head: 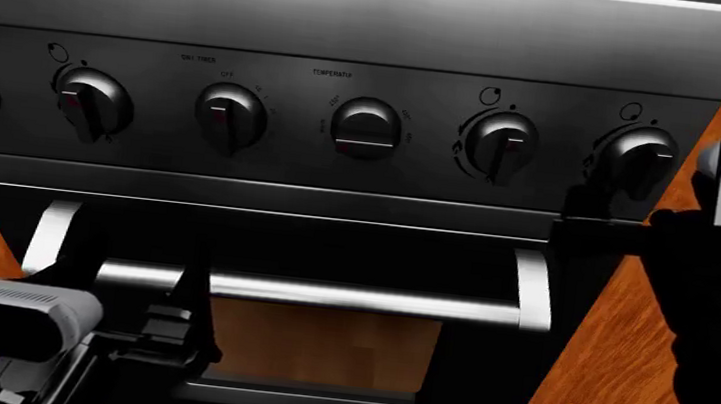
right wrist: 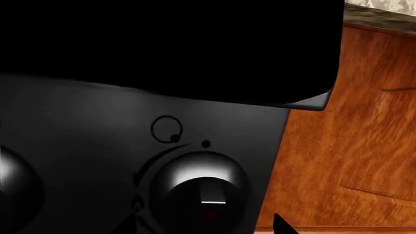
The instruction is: Frozen meat rests on a plate on the counter. Retrieve the meat and place it in a pot on a burner. Then turn the burner on.
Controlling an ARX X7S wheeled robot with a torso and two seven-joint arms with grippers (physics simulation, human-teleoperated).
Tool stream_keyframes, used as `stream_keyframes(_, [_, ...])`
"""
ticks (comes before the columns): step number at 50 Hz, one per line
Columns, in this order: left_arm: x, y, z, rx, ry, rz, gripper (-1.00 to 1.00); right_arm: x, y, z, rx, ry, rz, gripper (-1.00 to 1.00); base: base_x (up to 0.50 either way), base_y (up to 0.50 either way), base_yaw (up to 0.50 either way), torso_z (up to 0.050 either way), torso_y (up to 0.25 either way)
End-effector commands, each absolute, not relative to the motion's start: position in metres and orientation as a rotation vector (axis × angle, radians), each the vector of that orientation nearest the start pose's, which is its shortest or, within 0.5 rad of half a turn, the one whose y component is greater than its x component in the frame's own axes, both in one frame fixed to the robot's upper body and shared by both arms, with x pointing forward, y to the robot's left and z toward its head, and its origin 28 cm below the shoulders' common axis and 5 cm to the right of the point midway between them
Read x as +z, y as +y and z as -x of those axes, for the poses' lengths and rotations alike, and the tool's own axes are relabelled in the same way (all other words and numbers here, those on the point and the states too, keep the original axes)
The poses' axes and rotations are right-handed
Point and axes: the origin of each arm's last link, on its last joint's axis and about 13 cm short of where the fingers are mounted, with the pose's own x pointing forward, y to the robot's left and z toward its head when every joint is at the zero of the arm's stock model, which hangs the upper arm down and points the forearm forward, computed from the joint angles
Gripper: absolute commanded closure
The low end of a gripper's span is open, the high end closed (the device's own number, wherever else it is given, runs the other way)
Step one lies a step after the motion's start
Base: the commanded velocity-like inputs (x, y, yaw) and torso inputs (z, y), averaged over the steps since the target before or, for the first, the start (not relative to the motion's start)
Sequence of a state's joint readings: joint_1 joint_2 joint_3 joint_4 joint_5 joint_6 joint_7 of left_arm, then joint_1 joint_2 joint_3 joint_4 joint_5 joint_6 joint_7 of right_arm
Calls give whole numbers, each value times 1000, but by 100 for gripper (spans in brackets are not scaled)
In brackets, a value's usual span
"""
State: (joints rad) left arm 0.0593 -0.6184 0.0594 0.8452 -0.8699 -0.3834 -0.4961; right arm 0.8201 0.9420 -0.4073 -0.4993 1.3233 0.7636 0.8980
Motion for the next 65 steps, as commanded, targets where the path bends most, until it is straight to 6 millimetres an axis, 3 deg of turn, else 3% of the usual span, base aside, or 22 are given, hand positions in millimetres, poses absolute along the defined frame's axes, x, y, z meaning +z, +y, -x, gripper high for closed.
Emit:
stream_keyframes(1, [153, 234, -157, -145, -107, 186, -100, 239, -164, -242, -128, 42, 127, -100, 0, 0, 0, 0, 0])
stream_keyframes(22, [150, 234, -160, -144, -94, 186, -100, 235, -165, -253, -132, 49, 122, -100, 0, 0, 0, 0, 0])
stream_keyframes(23, [150, 234, -160, -144, -93, 186, -100, 235, -165, -253, -137, 45, 123, 100, 0, 0, 0, 0, 0])
stream_keyframes(41, [149, 235, -158, -141, -95, 190, -100, 242, -163, -250, -138, 19, 132, 100, 4, 1, 4, 0, -1])
stream_keyframes(65, [149, 236, -157, -135, -98, 200, -100, 247, -163, -252, -143, -60, 358, 100, 3, 3, 5, 0, 0])
